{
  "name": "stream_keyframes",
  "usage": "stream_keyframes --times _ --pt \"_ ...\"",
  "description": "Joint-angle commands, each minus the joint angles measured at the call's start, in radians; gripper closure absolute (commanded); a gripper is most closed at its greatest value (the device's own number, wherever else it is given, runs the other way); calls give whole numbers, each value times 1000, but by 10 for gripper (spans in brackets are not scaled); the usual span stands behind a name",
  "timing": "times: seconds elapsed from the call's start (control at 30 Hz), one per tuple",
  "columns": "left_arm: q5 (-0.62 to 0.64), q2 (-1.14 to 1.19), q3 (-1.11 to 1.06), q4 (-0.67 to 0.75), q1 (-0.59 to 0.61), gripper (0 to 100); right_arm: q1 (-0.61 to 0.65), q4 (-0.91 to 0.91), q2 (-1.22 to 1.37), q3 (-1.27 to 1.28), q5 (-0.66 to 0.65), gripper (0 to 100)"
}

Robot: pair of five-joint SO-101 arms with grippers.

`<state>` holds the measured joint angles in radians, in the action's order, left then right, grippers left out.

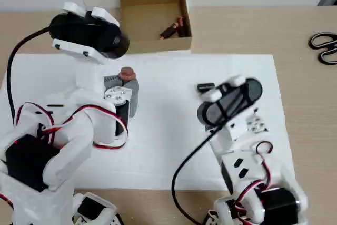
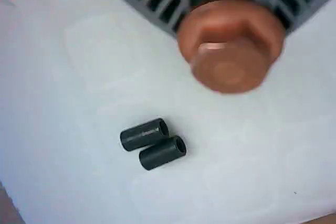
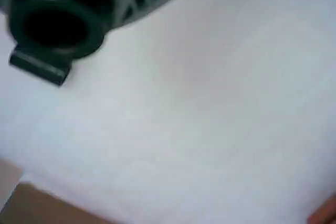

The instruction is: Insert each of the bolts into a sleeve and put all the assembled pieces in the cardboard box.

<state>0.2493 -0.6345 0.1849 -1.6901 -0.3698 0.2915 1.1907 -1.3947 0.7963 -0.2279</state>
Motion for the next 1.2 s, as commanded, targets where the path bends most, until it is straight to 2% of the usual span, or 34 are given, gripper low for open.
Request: stream_keyframes --times 0.0,0.07,0.3,0.43,0.57,0.73,0.93,1.17 --pt "35 -23 -90 132 -5 994 -5 -173 -97 173 -3 992" --pt "52 -23 -171 222 -5 994 -5 -272 -137 285 31 992" --pt "86 -23 -426 502 -5 994 -5 -576 -183 589 287 989" --pt "86 -23 -573 646 -6 994 15 -736 -183 720 302 989" --pt "83 -25 -702 784 -51 994 97 -751 -188 787 305 988" --pt "81 -26 -737 833 -121 994 162 -760 -191 839 304 988" --pt "87 -29 -740 884 -129 994 163 -759 -191 838 305 991" --pt "83 -256 -780 861 -127 994 165 -759 -191 836 307 991"
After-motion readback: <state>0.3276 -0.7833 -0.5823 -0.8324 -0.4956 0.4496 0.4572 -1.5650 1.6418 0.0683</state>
